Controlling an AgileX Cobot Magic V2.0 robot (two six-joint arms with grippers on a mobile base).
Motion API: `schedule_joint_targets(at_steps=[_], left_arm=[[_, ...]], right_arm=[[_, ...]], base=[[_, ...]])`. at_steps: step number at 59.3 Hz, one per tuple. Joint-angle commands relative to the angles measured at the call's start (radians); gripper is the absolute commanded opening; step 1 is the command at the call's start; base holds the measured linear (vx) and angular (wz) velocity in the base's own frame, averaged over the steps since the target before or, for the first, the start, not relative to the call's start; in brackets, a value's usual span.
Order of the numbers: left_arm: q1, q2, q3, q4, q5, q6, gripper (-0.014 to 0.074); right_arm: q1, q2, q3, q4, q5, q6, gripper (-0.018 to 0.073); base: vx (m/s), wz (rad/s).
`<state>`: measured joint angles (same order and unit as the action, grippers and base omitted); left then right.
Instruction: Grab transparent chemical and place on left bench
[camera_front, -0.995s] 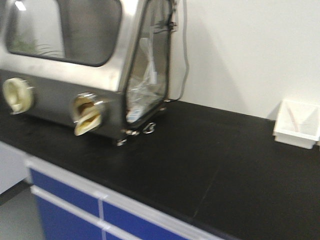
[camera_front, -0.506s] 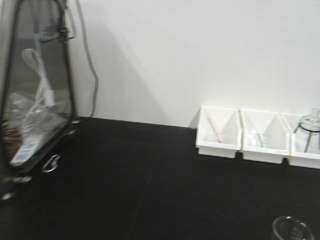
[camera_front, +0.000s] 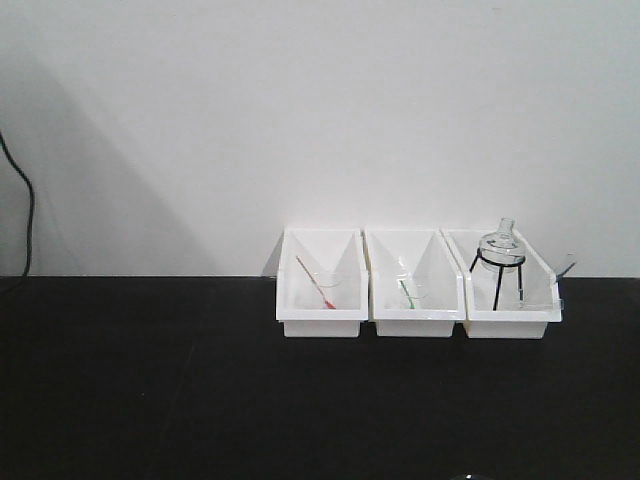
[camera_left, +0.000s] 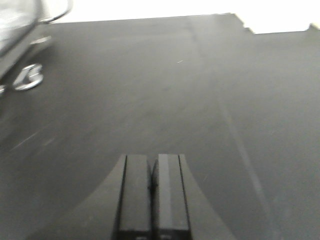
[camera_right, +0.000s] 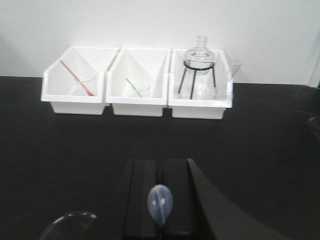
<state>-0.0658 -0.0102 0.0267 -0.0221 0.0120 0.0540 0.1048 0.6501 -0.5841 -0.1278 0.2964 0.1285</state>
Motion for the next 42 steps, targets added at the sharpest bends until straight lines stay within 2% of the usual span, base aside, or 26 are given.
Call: schedule_joint_targets(at_steps=[1,20,42], left_arm=[[-0.002,-0.019,0.016,-0.001,-0.078,-0.008,-0.0003],[-0.002,-0.019,0.016,-0.001,-0.078,-0.008,-0.0003],[-0.002,-0.019,0.016,-0.001,-0.078,-0.008,-0.0003]], right_arm=[[-0.005,-0.002,-0.034,-0.005,-0.08,-0.002,-0.0003],[-0.005,-0.002,-0.034,-0.005,-0.084,-0.003,-0.0003],[-0.005,-0.002,-0.034,-0.005,-0.181,-0.001,-0.0003]], base=[[0.12,-0.28],[0.07,-0.2],[0.0,-0.02]])
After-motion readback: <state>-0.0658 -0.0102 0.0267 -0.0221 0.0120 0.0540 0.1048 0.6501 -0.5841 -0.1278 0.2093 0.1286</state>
